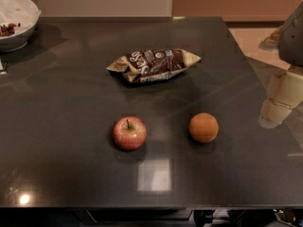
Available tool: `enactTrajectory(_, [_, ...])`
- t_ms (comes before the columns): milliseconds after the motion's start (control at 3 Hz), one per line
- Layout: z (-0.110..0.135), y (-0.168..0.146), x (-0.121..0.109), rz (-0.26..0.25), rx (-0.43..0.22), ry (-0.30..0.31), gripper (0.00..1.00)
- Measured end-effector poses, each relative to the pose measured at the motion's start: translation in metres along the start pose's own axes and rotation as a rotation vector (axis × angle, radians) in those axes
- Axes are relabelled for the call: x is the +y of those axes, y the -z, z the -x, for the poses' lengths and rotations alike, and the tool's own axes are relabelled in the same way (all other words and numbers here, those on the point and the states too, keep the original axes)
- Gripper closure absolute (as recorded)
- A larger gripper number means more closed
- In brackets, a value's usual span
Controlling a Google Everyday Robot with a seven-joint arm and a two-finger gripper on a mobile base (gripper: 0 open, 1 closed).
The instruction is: Pick apple
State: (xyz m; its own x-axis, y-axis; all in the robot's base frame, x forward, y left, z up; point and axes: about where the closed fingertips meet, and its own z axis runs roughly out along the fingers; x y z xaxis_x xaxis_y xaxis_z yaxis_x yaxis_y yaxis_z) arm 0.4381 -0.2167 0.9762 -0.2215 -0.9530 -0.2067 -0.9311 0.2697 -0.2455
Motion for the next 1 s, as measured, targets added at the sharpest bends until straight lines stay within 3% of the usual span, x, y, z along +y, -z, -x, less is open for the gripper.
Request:
enactTrajectory(333, [0.000, 0.000, 0.000, 0.000, 0.000, 0.000, 0.00])
enactTrajectory(1000, [0.091, -0.043, 0.019, 0.162, -0.128, 0.163, 0.00])
